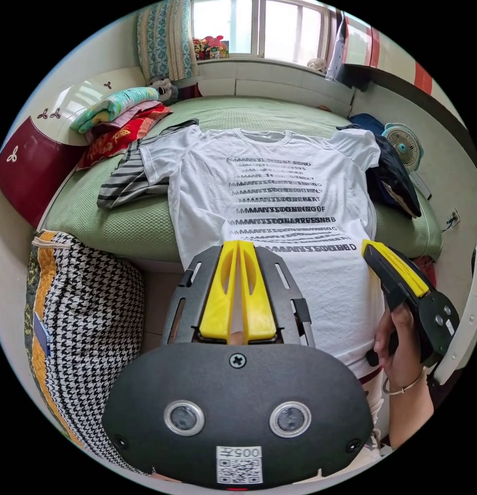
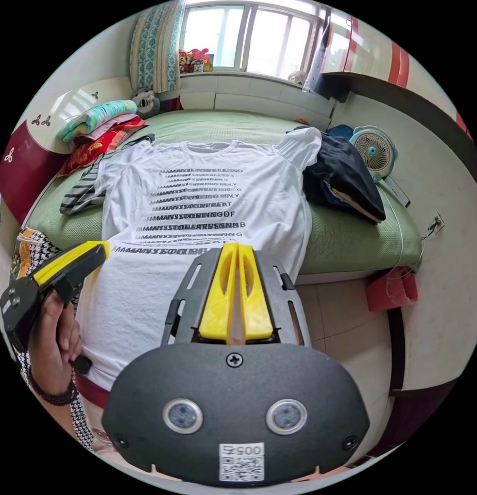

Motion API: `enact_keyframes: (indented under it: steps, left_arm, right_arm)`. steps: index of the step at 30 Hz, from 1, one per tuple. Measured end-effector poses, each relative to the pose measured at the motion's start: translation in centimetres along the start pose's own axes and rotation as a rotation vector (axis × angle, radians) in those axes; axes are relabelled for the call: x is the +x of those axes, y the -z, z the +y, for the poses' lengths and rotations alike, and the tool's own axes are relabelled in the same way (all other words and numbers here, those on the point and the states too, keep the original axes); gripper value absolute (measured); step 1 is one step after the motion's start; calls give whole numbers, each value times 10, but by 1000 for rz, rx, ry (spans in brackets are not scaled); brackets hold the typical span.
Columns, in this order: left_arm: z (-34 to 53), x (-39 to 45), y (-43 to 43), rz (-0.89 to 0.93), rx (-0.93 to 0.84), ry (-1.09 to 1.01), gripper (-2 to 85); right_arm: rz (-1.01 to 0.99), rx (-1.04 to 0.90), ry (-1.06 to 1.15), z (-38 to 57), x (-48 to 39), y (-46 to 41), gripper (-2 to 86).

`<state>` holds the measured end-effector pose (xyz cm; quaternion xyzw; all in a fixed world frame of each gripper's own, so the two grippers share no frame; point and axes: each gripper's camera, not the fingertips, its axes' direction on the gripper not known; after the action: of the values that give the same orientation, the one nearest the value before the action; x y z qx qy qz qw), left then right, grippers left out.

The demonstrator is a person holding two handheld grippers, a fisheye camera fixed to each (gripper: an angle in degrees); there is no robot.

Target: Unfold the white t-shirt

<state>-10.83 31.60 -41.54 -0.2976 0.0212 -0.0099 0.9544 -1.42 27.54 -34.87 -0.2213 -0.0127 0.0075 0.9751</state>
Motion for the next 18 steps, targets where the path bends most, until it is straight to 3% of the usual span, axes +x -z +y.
enact_keyframes:
  steps: [18]
  left_arm:
    - [-5, 5, 0, -33, -10, -15, -5]
  right_arm:
    - [-36, -3, -22, 2, 13, 1, -10]
